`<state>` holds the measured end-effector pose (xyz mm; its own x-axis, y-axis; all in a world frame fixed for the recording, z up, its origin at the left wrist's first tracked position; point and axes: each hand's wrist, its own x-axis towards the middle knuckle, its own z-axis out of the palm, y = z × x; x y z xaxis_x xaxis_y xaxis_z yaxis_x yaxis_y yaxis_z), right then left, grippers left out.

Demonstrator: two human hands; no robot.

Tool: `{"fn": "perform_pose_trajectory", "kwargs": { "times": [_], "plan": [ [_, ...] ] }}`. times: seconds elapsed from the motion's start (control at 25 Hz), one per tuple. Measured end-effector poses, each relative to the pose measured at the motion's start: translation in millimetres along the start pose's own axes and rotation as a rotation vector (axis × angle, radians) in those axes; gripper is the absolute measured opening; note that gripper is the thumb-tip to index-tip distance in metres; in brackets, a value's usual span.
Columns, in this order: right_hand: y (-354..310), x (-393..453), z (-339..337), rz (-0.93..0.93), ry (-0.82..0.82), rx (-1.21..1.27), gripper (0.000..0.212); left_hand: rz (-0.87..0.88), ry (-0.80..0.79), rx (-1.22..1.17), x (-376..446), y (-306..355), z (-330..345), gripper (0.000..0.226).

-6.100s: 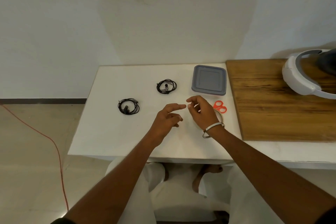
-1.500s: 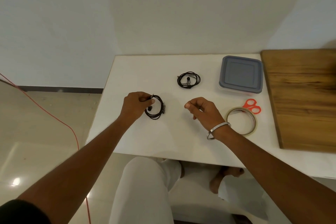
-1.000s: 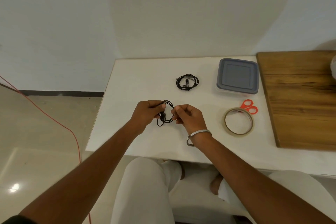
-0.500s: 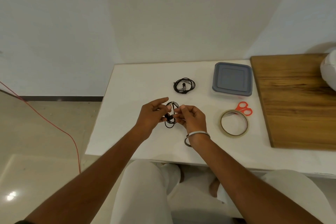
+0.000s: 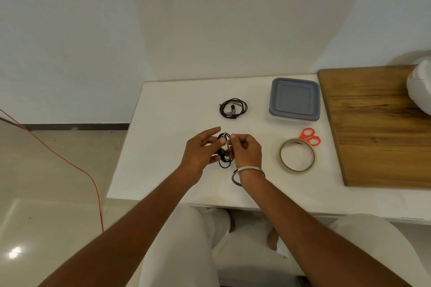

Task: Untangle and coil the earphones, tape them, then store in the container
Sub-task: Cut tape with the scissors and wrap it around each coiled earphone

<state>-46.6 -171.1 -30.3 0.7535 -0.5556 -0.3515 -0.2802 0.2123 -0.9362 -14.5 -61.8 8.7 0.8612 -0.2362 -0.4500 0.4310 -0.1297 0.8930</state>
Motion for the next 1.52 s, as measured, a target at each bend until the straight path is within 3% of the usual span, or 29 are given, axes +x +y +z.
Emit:
{"fn": "perform_pose_trajectory", "kwargs": {
  "times": [0.6,0.92,1.52],
  "plan": [
    [0.1,-12.5,6.3,-0.239,0.232,-0.236,0.007,0.039,0.117,-0.01,-1.8,-13.0,7.4,0.043],
    [6.7,-20.7,6.9,-0.153,0.082,-0.185,0.011,0.021,0.123,-0.038,-3.7,-16.4,9.1,0.042],
    [10.5,-23.4,-0.7,-0.138,0.001,-0.137,0.016,-0.036,0.121,-0.033,-1.1,-17.3,13.8,0.04]
  ]
}}
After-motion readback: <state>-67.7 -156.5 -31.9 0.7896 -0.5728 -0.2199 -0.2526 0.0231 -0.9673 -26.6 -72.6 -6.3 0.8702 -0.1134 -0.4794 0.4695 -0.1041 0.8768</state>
